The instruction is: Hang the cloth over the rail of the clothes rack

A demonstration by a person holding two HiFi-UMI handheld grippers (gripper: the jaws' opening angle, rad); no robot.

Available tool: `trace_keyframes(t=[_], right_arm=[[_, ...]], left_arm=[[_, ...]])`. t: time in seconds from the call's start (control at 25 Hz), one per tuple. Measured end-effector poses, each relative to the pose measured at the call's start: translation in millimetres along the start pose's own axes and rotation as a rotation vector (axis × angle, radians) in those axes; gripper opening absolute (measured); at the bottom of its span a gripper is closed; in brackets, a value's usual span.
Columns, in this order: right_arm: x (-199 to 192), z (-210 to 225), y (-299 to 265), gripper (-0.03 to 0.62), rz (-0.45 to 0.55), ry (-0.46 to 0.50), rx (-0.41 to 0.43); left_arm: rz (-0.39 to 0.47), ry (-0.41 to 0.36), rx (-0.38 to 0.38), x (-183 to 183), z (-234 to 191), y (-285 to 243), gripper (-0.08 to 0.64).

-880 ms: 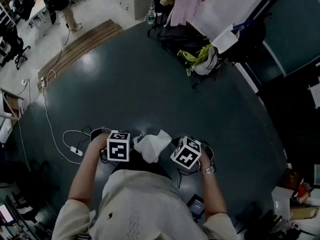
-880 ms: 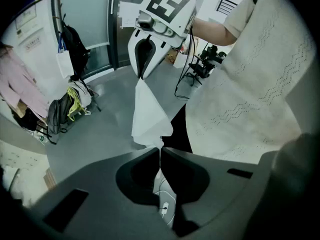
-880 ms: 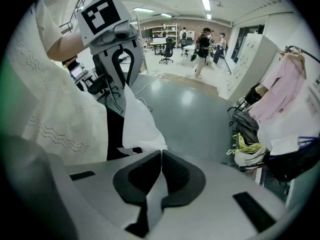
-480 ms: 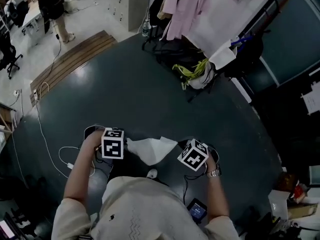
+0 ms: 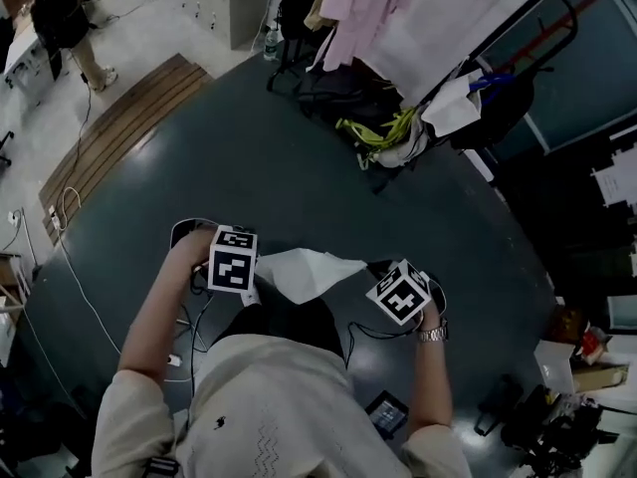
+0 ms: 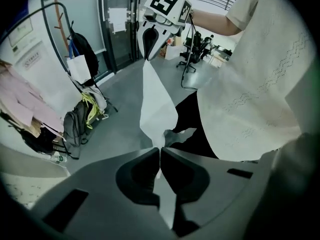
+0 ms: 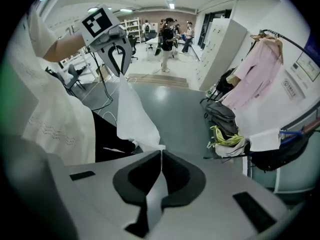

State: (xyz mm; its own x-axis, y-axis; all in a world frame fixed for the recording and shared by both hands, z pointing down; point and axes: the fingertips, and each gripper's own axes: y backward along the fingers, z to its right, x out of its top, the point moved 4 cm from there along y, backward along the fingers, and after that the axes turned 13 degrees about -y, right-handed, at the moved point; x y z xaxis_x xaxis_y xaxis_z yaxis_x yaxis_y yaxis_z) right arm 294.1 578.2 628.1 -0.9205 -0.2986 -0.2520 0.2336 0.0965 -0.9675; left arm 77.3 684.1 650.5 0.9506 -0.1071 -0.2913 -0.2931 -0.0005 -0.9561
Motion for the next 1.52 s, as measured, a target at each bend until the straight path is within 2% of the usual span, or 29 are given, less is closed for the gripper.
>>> trace_keyframes(t=[0.16,0.28,0.56,0.72,0.92,1.08,1.28,1.44,1.52], right_arm=[[38.6,12.1,-13.4,0.021,0.018,-0.053,-0.005],[63.1,38.8,-31.2,0.021,0.016,-0.066,0.005],[126.4,136.2,-68.1,0.021,0.036,-0.092,0.041],[171.5,201.8,-60.7,0.021,0.060,-0.073,0.003],[217.5,289.3,-19.4,0.021,0.106,-0.051,-0.107],[255.6,353.2,17.3,0.021,0.147,-0.078,-0.209],[318.8,431.0,41.6,0.021,0.170,-0.107,-0.335],[365.4,513.0,92.8,0.021,0.149,-0.165,-0.493],[388.5,547.0,128.8,0.021,0.168,-0.201,-0.573]], left_arm=[[0.011,-0.073,-0.012,-21.7,-47.3,11.7,0.017],[-0.028,-0.092,-0.016,-42.9,-95.3,14.5,0.017],[-0.098,-0.077,-0.063,-85.1,-208.6,27.1,0.017],[-0.114,-0.111,-0.010,-88.2,-286.2,49.3,0.017],[-0.143,-0.155,0.101,-89.3,-390.0,98.7,0.017],[-0.183,-0.227,0.142,-101.0,-467.9,136.1,0.017],[-0.157,-0.412,0.212,-89.4,-580.2,174.2,0.017],[-0.145,-0.583,0.368,-76.0,-689.9,239.1,0.017],[-0.154,-0.640,0.415,-69.1,-743.1,279.0,0.017]])
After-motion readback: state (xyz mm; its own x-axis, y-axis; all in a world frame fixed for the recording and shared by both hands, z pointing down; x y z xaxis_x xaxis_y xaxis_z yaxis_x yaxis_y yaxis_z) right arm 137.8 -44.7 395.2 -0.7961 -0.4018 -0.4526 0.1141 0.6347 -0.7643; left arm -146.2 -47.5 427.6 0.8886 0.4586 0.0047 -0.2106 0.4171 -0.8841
